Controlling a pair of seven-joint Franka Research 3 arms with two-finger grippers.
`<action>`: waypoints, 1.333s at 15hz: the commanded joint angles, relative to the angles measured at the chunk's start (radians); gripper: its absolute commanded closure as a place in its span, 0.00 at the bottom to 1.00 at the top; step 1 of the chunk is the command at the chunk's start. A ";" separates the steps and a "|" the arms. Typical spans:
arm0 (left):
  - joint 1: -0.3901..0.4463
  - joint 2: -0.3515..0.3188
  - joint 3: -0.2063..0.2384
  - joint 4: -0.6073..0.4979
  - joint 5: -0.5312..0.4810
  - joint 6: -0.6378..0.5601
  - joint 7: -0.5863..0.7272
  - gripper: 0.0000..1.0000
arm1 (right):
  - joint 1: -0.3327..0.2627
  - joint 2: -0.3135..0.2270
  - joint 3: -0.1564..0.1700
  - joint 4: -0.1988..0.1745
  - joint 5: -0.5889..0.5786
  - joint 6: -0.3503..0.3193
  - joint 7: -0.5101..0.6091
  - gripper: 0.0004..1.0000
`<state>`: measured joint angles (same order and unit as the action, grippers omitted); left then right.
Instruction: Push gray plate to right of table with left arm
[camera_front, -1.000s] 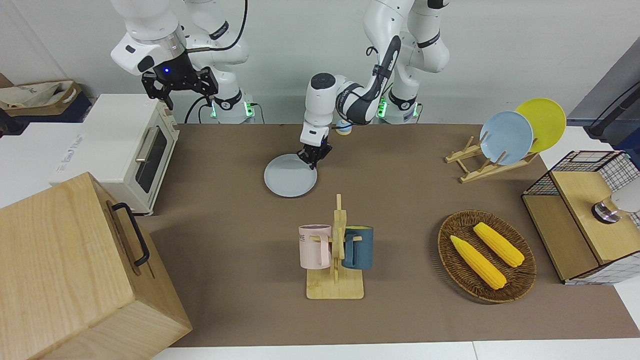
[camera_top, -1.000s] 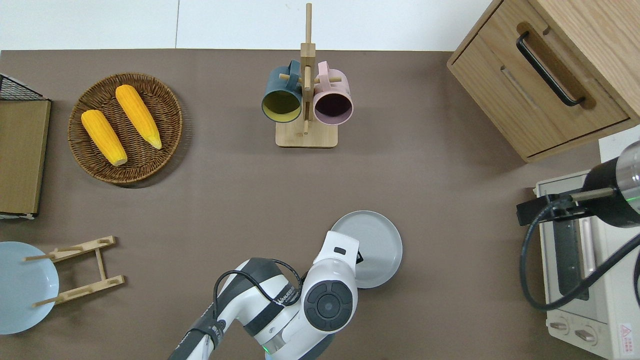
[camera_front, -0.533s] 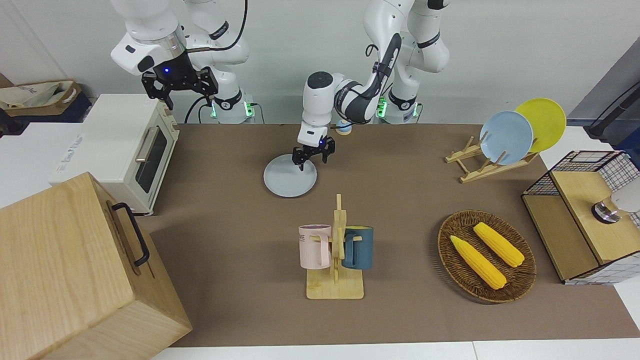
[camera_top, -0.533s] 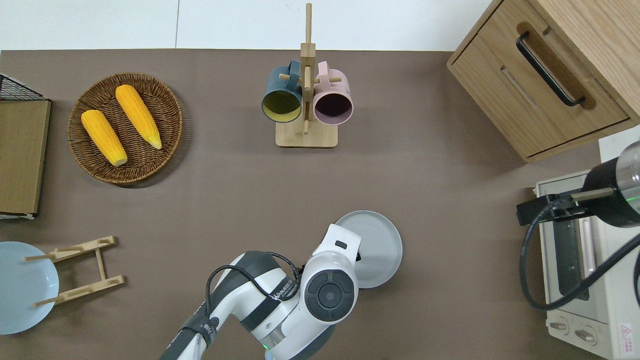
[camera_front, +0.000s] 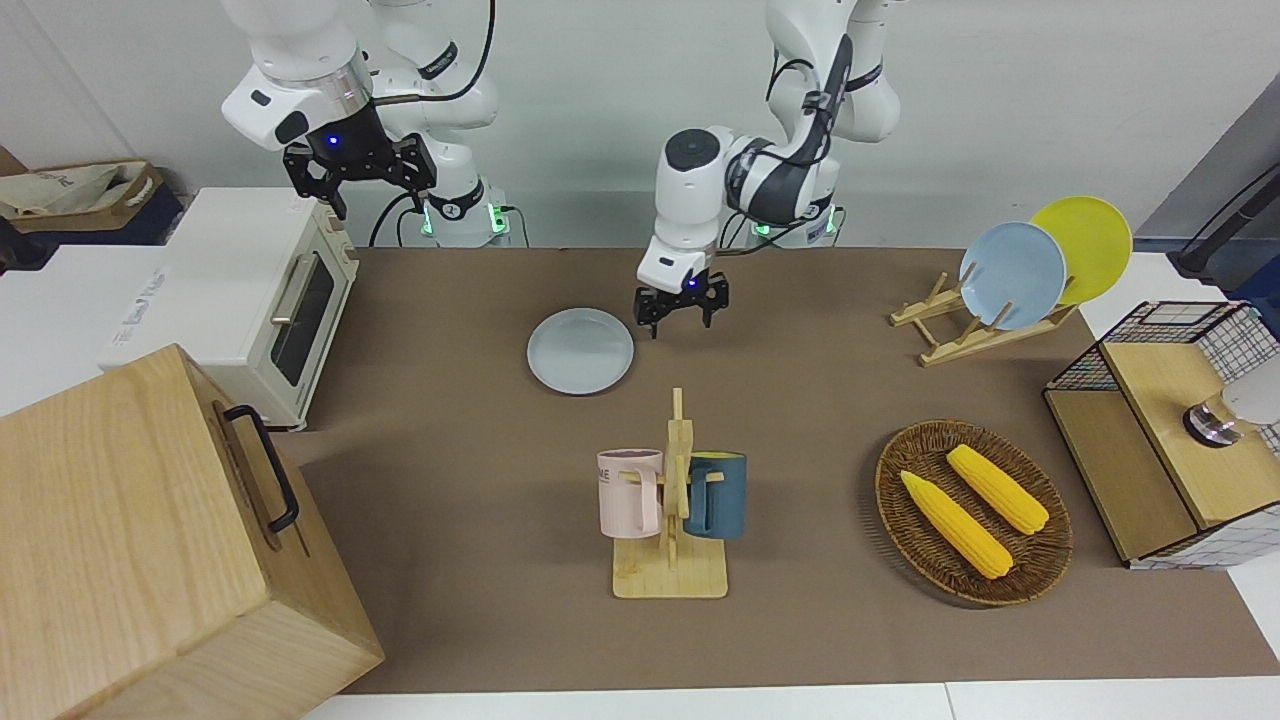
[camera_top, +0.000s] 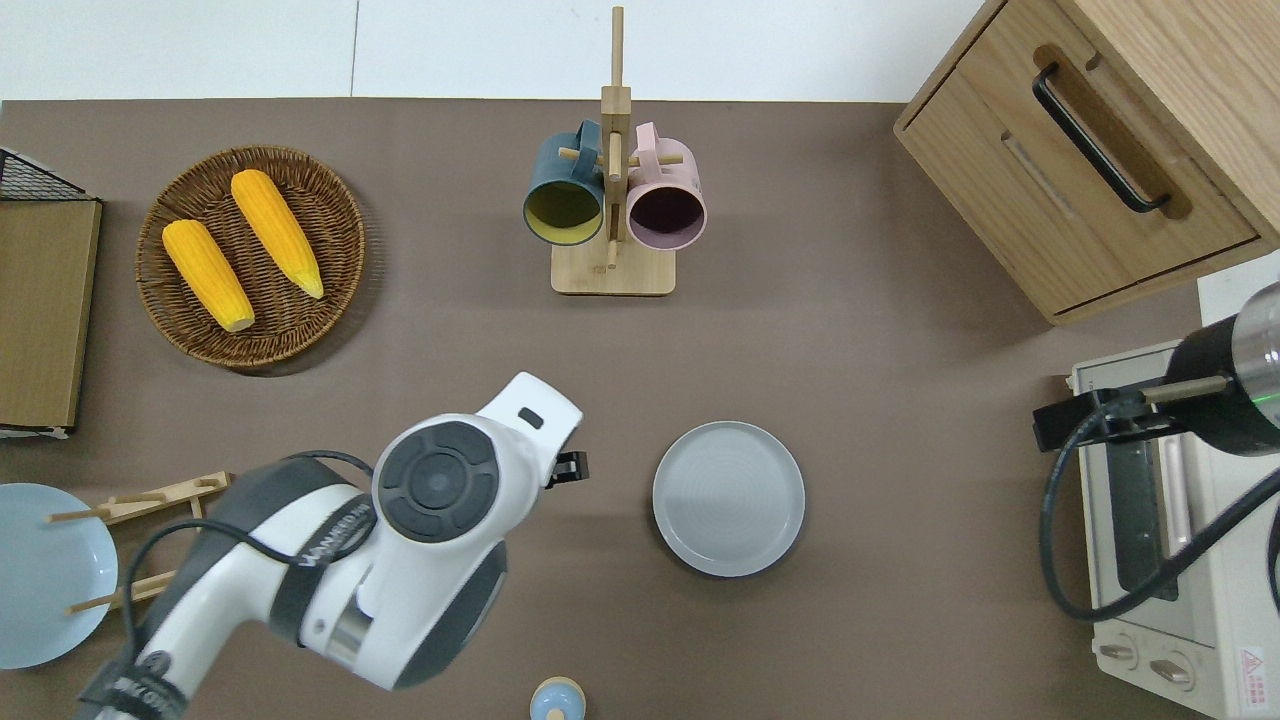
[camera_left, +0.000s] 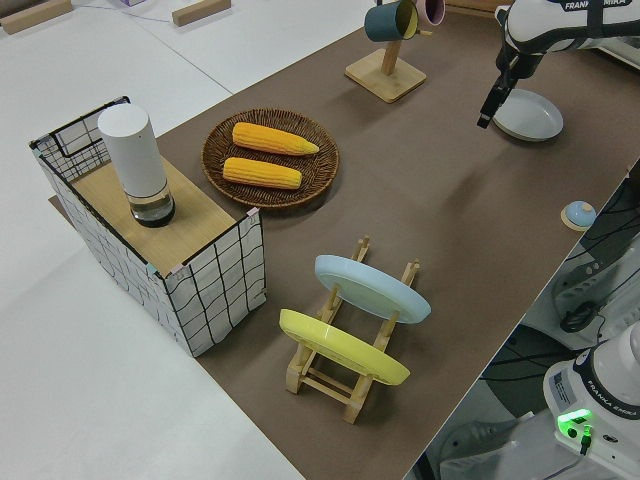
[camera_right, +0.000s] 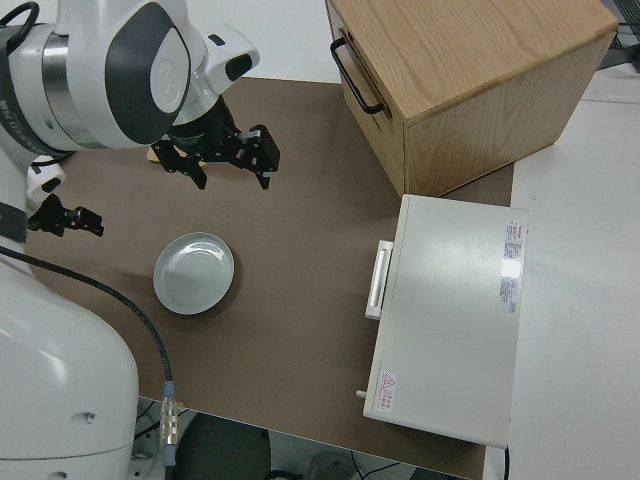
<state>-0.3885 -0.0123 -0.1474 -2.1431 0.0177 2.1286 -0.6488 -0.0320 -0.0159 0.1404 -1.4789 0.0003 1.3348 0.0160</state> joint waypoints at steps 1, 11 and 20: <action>0.126 -0.083 -0.003 -0.011 -0.027 -0.094 0.216 0.00 | -0.019 -0.002 0.016 0.009 0.004 -0.016 0.012 0.02; 0.293 -0.097 0.098 0.244 -0.051 -0.393 0.549 0.00 | -0.019 -0.002 0.016 0.009 0.004 -0.016 0.012 0.02; 0.290 -0.098 0.120 0.476 -0.050 -0.572 0.541 0.00 | -0.019 -0.002 0.016 0.009 0.004 -0.016 0.012 0.02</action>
<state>-0.0973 -0.1212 -0.0305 -1.7444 -0.0199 1.6123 -0.1116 -0.0320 -0.0159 0.1404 -1.4789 0.0003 1.3348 0.0160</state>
